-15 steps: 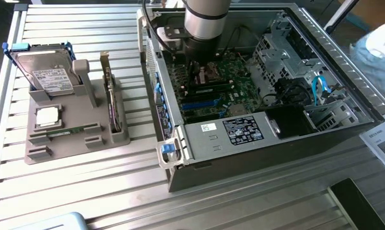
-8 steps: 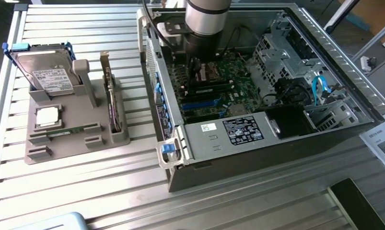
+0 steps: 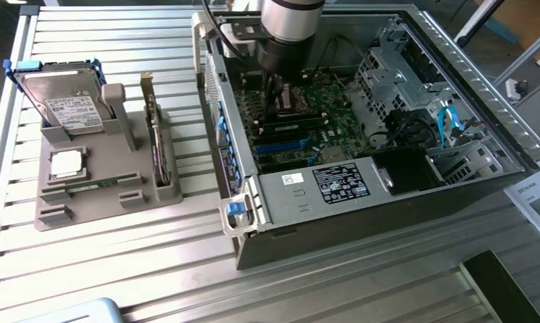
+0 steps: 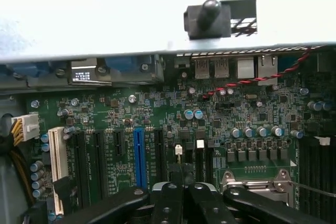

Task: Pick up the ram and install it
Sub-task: 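Press down the ram until it locks into place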

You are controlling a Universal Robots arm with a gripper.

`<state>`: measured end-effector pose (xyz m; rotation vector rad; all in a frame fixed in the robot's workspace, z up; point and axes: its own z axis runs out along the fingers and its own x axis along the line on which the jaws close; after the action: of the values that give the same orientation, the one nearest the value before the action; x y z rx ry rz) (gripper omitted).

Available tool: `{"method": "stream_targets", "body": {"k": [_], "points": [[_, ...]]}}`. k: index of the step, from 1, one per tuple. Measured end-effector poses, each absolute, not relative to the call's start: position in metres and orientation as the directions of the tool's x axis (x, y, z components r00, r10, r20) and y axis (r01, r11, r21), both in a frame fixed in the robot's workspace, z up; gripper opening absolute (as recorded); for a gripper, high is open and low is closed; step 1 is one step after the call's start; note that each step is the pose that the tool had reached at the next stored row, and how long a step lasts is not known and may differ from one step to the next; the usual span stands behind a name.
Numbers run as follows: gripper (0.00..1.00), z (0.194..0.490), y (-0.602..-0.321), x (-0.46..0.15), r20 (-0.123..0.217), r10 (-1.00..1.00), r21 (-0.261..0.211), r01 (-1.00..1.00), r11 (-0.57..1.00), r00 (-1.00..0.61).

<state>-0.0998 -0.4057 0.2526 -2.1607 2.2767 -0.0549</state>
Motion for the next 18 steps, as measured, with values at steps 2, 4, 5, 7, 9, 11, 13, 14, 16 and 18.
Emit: {"method": "stream_targets", "body": {"k": [2,4,5,7,9,11,13,14,16,18], "points": [[0.11,0.255,-0.406,-0.100,0.023,-0.998,-0.026,-0.998,0.052,-0.052],[0.11,0.258,-0.406,-0.100,0.023,-0.998,-0.025,-0.998,0.052,-0.053],[0.11,0.259,-0.406,-0.100,0.023,-0.998,-0.025,-0.998,0.052,-0.053],[0.11,0.261,-0.406,-0.100,0.024,-0.998,-0.024,-0.998,0.052,-0.052],[0.11,0.264,-0.406,-0.100,0.024,-0.998,-0.023,-0.998,0.052,-0.052],[0.11,0.266,-0.406,-0.100,0.024,-0.998,-0.023,-0.998,0.052,-0.052],[0.11,0.268,-0.406,-0.100,0.024,-0.998,-0.022,-0.998,0.052,-0.052],[0.11,0.269,-0.406,-0.100,0.024,-0.998,-0.022,-0.998,0.052,-0.052],[0.11,0.271,-0.406,-0.100,0.024,-0.998,-0.022,-0.998,0.052,-0.052],[0.11,0.274,-0.406,-0.100,0.025,-0.998,-0.021,-0.998,0.052,-0.052]]}}
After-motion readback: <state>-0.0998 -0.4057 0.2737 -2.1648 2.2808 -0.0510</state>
